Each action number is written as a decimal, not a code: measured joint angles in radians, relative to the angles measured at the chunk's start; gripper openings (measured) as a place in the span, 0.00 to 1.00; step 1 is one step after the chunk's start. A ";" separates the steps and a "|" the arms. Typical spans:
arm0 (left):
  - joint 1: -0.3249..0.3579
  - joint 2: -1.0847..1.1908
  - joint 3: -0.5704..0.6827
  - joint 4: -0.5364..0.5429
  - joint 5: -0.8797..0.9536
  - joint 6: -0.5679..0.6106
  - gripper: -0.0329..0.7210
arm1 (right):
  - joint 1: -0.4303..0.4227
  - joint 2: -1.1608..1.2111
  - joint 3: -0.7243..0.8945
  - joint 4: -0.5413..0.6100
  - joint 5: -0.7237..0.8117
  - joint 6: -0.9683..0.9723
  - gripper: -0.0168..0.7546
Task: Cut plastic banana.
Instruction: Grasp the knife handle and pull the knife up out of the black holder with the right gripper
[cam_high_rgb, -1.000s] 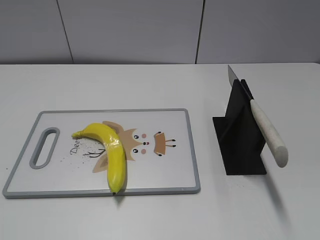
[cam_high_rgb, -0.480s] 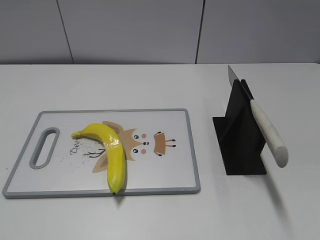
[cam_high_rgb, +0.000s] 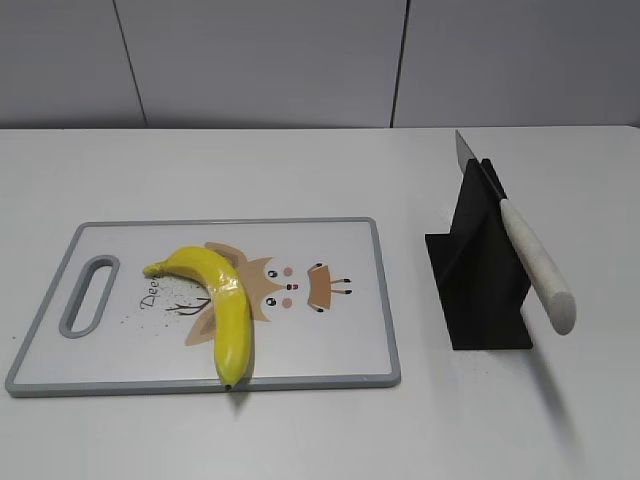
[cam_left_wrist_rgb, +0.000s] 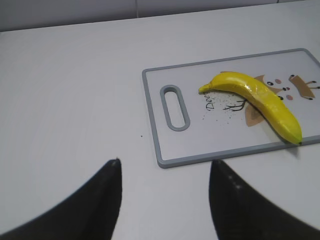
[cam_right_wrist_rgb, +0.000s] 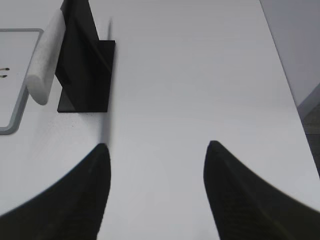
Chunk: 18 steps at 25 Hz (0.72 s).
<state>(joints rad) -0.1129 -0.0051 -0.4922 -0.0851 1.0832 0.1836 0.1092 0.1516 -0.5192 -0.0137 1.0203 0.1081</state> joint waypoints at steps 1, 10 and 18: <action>0.000 0.000 0.000 0.000 0.000 0.000 0.76 | 0.000 0.039 -0.013 0.004 -0.018 0.000 0.64; 0.000 0.000 0.000 0.000 0.000 0.000 0.76 | 0.000 0.475 -0.241 0.040 -0.046 0.000 0.63; 0.000 0.000 0.000 0.000 0.000 0.000 0.76 | 0.007 0.861 -0.514 0.078 0.146 -0.063 0.63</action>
<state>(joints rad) -0.1129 -0.0051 -0.4922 -0.0851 1.0832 0.1836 0.1162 1.0125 -1.0333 0.0642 1.1665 0.0449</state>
